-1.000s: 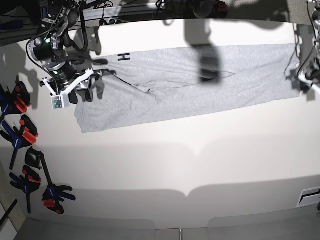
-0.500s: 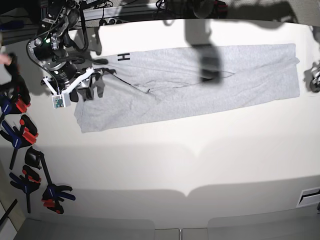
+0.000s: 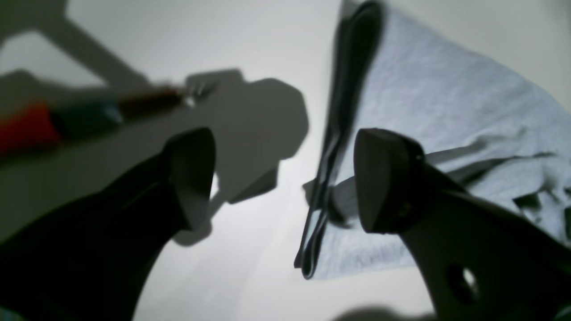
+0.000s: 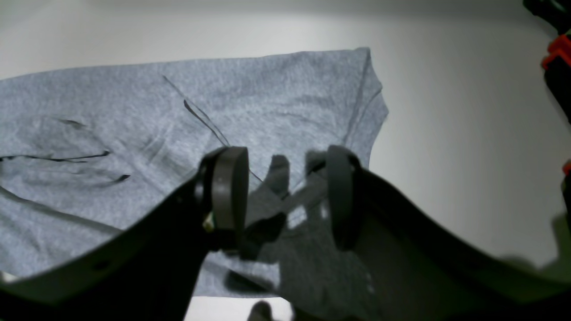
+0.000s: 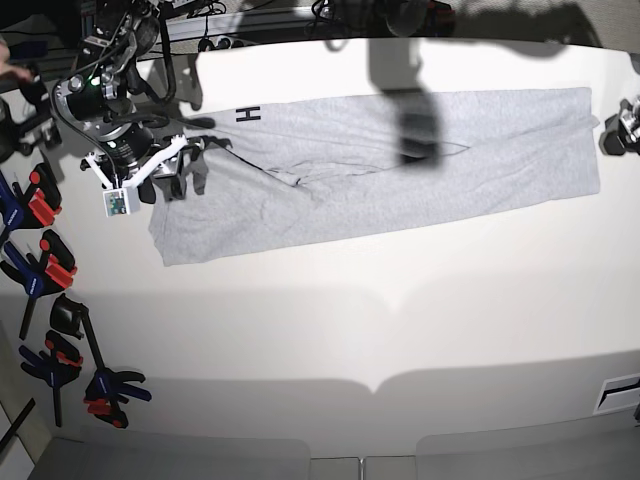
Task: Fold the T-shirt properly
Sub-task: 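Move the left gripper to the end of the folded strip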
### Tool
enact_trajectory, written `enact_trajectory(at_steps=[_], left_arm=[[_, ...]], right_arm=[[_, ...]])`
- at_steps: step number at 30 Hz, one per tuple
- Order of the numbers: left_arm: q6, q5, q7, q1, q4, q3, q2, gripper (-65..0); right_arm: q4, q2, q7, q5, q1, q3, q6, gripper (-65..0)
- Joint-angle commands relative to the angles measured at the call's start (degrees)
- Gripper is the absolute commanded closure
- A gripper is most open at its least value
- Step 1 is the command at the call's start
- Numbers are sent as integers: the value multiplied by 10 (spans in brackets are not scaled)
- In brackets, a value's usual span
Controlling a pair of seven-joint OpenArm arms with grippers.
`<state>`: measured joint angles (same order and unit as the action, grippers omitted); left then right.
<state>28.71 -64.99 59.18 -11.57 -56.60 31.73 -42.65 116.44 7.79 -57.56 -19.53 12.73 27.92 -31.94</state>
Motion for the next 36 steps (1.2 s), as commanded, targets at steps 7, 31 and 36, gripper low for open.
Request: enact_trajectory(at_steps=[7,31,36], left_arm=[[39,-18,39,3,29,5,12,-445],[71,-90,155,3,-12,4,46,-445],[71,-100,156,3,-12,4,49,-445]], right_arm=[[12,6,11,-7,-5,2,-4,-270],[12,6,27,-7,-5,2,-4,-270],[12,6,28,-7,-5,2,-4,-270]])
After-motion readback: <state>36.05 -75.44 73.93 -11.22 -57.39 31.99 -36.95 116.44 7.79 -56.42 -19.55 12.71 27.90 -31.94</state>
